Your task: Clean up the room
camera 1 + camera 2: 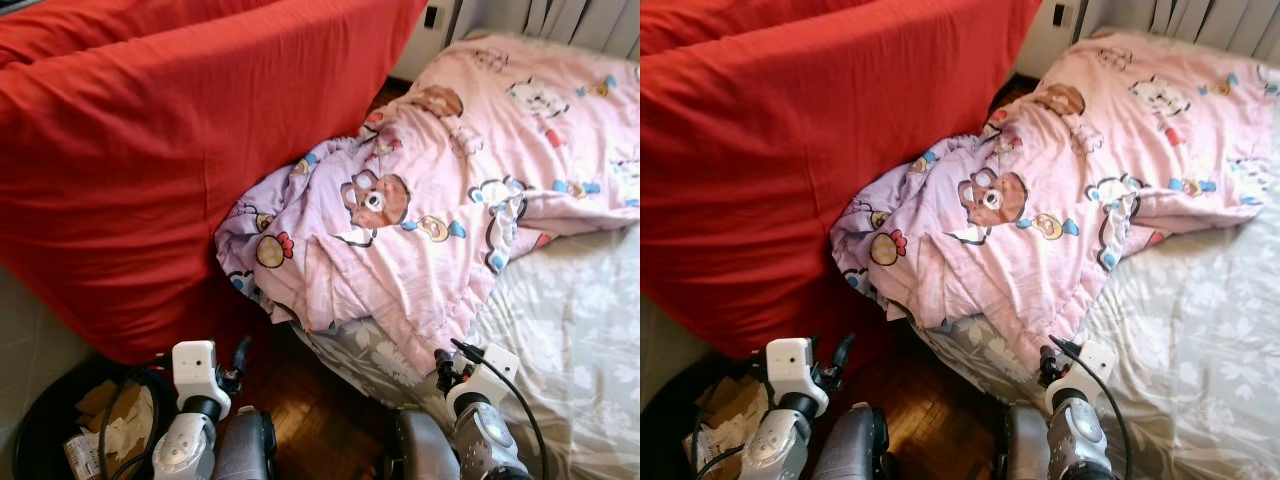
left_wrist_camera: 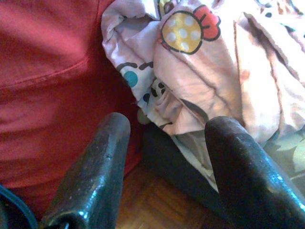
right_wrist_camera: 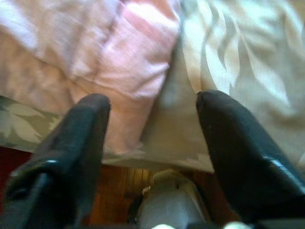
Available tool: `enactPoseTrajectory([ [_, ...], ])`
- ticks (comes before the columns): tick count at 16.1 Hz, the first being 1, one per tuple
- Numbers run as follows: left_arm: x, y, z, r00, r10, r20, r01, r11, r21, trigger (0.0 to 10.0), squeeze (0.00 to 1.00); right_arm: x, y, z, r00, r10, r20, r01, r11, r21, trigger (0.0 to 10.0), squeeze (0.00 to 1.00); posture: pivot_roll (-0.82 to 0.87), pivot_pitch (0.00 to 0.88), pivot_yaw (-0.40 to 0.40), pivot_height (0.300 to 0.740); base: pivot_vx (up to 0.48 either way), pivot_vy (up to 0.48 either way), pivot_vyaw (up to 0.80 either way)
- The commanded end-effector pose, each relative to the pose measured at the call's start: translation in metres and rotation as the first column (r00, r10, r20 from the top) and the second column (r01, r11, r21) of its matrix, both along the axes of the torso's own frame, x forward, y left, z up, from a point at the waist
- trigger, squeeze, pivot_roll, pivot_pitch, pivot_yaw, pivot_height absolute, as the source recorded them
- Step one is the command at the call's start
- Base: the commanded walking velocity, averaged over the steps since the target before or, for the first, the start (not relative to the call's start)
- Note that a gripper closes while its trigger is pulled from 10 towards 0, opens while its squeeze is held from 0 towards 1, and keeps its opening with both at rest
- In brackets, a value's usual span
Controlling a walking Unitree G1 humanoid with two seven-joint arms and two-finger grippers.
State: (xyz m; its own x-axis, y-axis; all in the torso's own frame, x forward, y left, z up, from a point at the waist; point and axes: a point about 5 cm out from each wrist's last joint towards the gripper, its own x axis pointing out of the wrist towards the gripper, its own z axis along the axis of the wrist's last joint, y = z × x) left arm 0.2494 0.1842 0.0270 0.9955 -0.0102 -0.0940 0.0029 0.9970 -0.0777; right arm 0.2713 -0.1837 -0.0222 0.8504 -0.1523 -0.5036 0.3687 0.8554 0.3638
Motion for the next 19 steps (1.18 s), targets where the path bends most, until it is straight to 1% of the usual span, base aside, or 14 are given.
enactPoseTrajectory([
  [1,-0.005,0.005,-0.003,1.000,0.001,-0.024,0.000,1.000,0.008,10.0,0.00,-0.003,0.002,-0.004,0.999,-0.013,-0.034,0.014,1.000,0.025,10.0,1.00,0.06,0.252,0.055,0.613,0.000,0.000,0.00],
  [3,-0.003,0.006,0.005,1.000,-0.002,-0.005,0.002,1.000,0.015,10.0,0.00,0.004,0.005,0.000,0.999,0.010,-0.032,-0.009,0.999,0.031,10.0,1.00,0.09,0.284,0.067,0.613,0.000,0.000,0.00],
  [5,-0.002,0.006,0.012,1.000,-0.004,0.011,0.004,1.000,0.018,10.0,0.00,0.010,0.006,0.005,1.000,0.019,-0.016,-0.018,0.999,0.027,10.0,0.07,0.10,0.299,0.071,0.613,0.000,0.000,0.00],
  [6,-0.003,0.006,0.014,1.000,-0.005,0.016,0.005,1.000,0.018,10.0,0.00,0.012,0.007,0.007,1.000,0.022,-0.011,-0.022,0.999,0.024,10.0,0.00,0.10,0.308,0.073,0.613,0.000,0.000,0.00],
  [8,-0.006,0.007,0.016,1.000,-0.006,0.021,0.006,1.000,0.019,10.0,0.00,0.017,0.008,0.011,0.999,0.036,0.001,-0.036,0.999,0.010,10.0,0.00,0.11,0.316,0.074,0.613,0.000,0.000,0.00],
  [9,-0.010,0.008,0.016,1.000,-0.002,0.016,0.001,1.000,0.019,10.0,0.00,0.019,0.008,0.013,0.999,0.038,0.006,-0.038,0.999,0.005,10.0,0.00,0.12,0.328,0.072,0.613,0.000,0.000,0.00],
  [11,-0.019,0.010,0.014,1.000,0.007,-0.003,-0.007,1.000,0.021,10.0,0.00,0.021,0.006,0.015,0.999,0.036,0.005,-0.036,0.999,-0.009,10.0,0.00,0.12,0.335,0.069,0.613,0.000,0.000,0.00],
  [13,-0.023,0.010,0.013,1.000,0.007,-0.012,-0.007,1.000,0.020,10.0,0.00,0.020,0.005,0.014,1.000,0.026,-0.007,-0.026,1.000,-0.005,10.0,0.00,0.12,0.335,0.067,0.613,0.000,0.000,0.00],
  [16,-0.022,0.005,0.019,1.000,0.000,-0.006,0.000,1.000,0.012,10.0,0.00,0.023,0.005,0.017,0.999,0.045,0.005,-0.045,0.999,-0.010,10.0,0.00,0.13,0.339,0.066,0.613,0.000,0.000,0.00],
  [17,-0.022,0.004,0.020,1.000,-0.001,-0.008,0.001,1.000,0.011,10.0,0.00,0.026,0.007,0.020,0.998,0.058,0.020,-0.057,0.998,-0.016,0.0,0.00,0.13,0.339,0.066,0.613,0.000,0.000,0.00],
  [19,-0.023,0.003,0.019,1.000,-0.002,-0.016,0.002,1.000,0.010,10.0,0.00,0.029,0.007,0.022,0.998,0.054,0.027,-0.054,0.998,-0.012,0.0,0.00,0.13,0.338,0.066,0.613,0.000,0.000,0.00],
])
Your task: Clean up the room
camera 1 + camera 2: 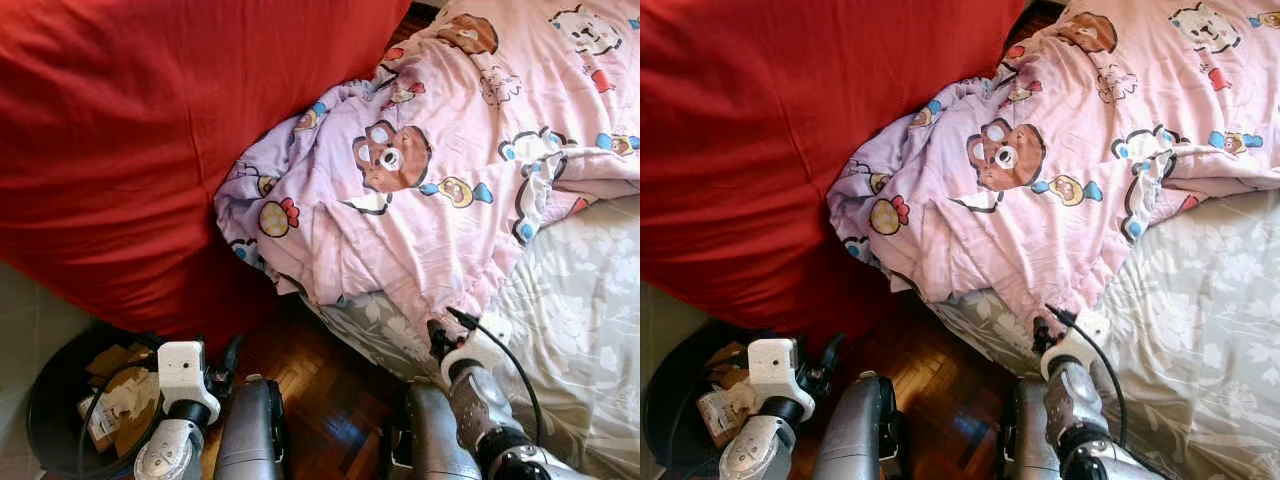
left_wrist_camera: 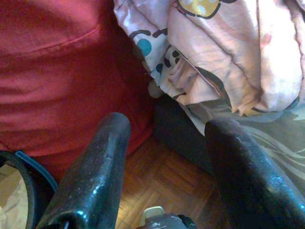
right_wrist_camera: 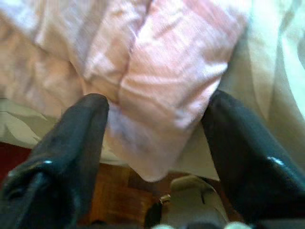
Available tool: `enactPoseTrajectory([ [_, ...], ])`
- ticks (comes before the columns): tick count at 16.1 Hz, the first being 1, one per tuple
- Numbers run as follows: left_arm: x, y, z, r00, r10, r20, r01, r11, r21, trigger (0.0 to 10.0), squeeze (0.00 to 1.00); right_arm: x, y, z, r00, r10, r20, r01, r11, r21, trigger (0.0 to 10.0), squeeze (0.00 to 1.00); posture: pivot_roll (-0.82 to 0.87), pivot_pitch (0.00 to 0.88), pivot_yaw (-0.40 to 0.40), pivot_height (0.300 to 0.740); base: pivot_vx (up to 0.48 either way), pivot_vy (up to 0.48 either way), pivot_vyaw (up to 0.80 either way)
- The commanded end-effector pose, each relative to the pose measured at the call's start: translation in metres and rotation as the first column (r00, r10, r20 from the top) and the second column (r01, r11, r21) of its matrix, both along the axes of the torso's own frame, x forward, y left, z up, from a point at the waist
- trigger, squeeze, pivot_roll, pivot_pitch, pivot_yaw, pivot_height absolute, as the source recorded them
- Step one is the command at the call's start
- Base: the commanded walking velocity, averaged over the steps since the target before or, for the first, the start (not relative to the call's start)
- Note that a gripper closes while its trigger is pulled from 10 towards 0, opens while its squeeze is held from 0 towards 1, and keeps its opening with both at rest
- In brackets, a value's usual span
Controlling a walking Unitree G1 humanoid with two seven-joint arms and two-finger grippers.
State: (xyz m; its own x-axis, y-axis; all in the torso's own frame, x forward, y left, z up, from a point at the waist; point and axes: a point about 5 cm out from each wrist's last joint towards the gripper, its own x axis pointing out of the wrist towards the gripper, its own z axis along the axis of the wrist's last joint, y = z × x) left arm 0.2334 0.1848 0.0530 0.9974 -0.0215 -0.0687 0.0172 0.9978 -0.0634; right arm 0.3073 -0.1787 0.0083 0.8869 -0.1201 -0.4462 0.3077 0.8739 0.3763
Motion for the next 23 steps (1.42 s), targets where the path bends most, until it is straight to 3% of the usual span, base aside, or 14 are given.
enactPoseTrajectory([
  [1,-0.009,0.000,-0.009,0.999,0.006,-0.049,-0.006,1.000,-0.007,10.0,0.00,-0.006,0.002,-0.007,0.999,0.010,-0.034,-0.010,1.000,0.000,0.0,0.00,0.13,0.338,0.066,0.613,0.000,0.000,0.00],
  [15,-0.016,-0.013,-0.015,0.997,0.008,-0.071,-0.010,0.999,-0.032,10.0,0.00,-0.006,-0.001,-0.007,0.999,0.016,-0.045,-0.017,1.000,-0.026,0.0,0.00,0.11,0.362,0.032,0.613,0.000,0.000,0.00],
  [23,-0.012,-0.012,-0.014,0.998,0.013,-0.063,-0.014,1.000,-0.026,10.0,0.00,-0.003,0.003,-0.005,0.998,0.040,-0.044,-0.042,0.998,-0.038,0.0,0.00,0.11,0.351,0.028,0.613,0.000,0.000,0.00],
])
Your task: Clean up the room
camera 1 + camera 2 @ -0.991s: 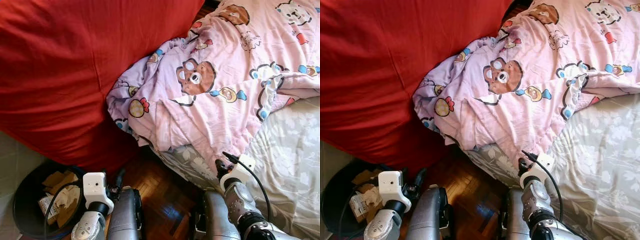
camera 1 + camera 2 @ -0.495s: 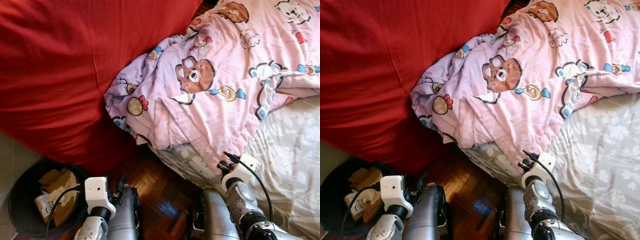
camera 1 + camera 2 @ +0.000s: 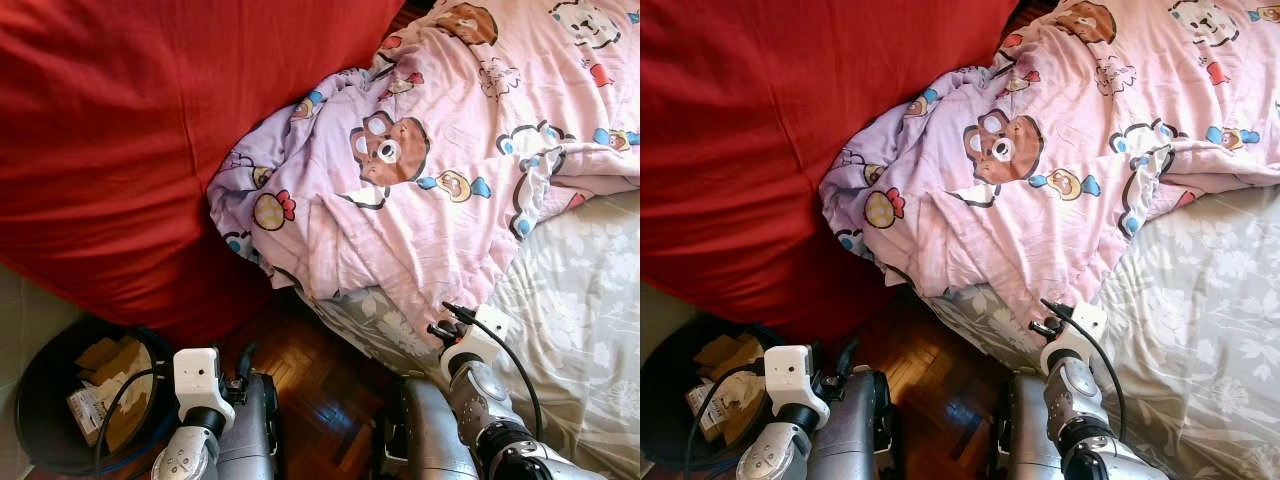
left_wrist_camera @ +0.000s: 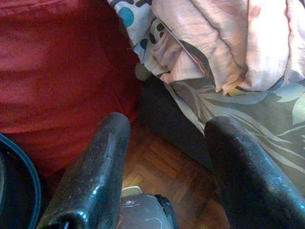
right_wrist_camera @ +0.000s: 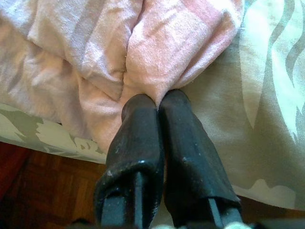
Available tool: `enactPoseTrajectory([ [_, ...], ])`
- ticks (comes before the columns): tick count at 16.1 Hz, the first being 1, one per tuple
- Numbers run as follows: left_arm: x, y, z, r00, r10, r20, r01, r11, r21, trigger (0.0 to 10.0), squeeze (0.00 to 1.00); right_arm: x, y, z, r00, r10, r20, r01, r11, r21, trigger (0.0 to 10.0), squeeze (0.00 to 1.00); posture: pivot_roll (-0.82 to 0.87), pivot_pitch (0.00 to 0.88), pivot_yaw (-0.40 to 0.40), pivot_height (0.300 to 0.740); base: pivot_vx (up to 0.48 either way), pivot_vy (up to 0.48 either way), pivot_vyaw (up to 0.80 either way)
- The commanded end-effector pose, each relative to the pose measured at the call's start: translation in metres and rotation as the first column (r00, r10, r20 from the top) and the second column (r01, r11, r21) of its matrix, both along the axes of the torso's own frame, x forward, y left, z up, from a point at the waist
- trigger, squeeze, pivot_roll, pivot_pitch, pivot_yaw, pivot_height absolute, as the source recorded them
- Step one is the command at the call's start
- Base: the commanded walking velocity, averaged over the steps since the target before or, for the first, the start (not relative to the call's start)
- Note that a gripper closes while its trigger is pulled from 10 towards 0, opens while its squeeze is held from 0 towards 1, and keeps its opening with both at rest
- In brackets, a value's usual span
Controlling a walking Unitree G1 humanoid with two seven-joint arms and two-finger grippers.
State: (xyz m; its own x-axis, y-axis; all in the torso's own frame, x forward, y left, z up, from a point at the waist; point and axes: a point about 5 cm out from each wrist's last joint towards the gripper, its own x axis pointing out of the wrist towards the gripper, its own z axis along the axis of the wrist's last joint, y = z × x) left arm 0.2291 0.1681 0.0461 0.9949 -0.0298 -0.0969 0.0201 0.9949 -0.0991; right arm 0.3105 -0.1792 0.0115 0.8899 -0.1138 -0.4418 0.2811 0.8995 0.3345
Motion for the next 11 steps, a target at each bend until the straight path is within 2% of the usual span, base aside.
enactPoseTrajectory([
  [1,-0.0078,0.0047,-0.0067,0.999,0.018,-0.034,-0.018,1.000,0.010,10.0,0.00,-0.0063,0.0038,-0.0081,0.999,0.010,-0.043,-0.010,1.000,0.008,0.0,0.00,0.11,0.351,0.028,0.613,0.000,0.000,0.00],
  [11,-0.0078,0.0047,-0.0067,0.999,0.018,-0.034,-0.018,1.000,0.010,10.0,0.00,-0.0063,0.0038,-0.0081,0.999,0.010,-0.043,-0.010,1.000,0.008,0.0,0.00,0.11,0.351,0.028,0.613,0.000,0.000,0.00],
])
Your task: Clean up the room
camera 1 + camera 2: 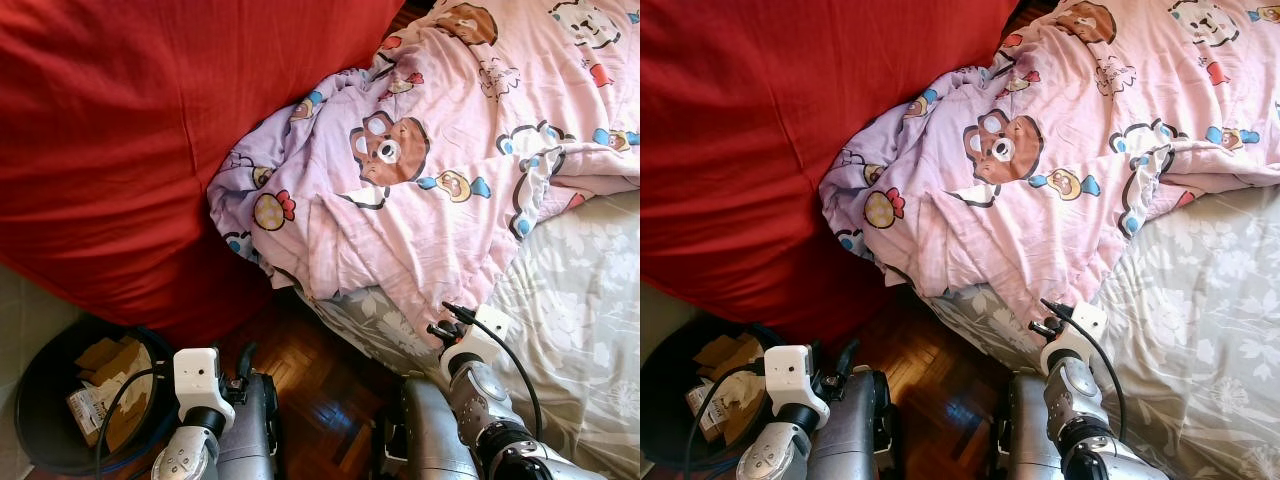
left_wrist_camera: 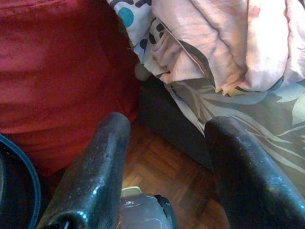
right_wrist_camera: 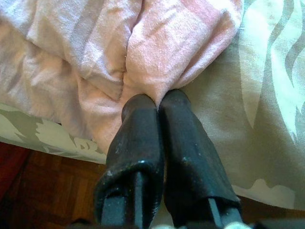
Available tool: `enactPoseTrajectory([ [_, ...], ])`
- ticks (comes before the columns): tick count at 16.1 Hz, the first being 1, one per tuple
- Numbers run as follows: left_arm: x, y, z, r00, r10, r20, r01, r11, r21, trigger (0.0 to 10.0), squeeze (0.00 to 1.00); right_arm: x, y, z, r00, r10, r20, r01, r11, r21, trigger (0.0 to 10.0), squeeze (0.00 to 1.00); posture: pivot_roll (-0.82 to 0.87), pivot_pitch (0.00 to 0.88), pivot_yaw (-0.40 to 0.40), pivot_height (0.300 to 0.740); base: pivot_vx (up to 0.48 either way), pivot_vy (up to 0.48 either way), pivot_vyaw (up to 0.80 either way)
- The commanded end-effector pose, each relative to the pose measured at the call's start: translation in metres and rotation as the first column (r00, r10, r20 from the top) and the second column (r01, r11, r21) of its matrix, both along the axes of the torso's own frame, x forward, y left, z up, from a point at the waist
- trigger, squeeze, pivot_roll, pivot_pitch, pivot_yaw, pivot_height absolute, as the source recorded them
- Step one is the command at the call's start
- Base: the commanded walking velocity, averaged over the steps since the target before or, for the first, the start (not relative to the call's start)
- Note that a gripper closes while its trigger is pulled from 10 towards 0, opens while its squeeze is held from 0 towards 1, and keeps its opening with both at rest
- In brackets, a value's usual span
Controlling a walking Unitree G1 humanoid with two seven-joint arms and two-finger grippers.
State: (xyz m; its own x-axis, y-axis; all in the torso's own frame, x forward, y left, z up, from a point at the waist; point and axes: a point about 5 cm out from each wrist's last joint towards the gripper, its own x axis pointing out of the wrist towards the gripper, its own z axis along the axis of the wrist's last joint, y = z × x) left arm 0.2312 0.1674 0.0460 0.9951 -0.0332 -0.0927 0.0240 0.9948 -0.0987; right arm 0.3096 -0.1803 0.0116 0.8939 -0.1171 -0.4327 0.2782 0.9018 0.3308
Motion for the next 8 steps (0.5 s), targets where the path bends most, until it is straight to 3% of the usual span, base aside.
enactPoseTrajectory([
  [1,0.011,0.004,-0.010,0.999,0.009,-0.032,-0.009,1.000,0.008,10.0,0.00,-0.014,-0.005,-0.002,0.994,0.019,0.106,-0.011,0.997,-0.073,10.0,0.00,0.01,0.203,0.031,0.613,0.000,0.000,0.00],
  [2,0.020,0.004,-0.011,1.000,0.003,-0.031,-0.003,1.000,0.007,10.0,0.00,-0.019,-0.008,0.001,0.985,0.024,0.169,-0.006,0.994,-0.107,10.0,0.00,0.01,0.203,0.031,0.613,0.000,0.000,0.00],
  [8,0.020,0.006,-0.014,1.000,-0.006,-0.030,0.007,1.000,0.013,10.0,0.00,-0.025,-0.005,-0.002,0.987,0.021,0.161,-0.006,0.995,-0.097,10.0,0.00,0.02,0.192,0.033,0.613,0.000,0.000,0.00],
])
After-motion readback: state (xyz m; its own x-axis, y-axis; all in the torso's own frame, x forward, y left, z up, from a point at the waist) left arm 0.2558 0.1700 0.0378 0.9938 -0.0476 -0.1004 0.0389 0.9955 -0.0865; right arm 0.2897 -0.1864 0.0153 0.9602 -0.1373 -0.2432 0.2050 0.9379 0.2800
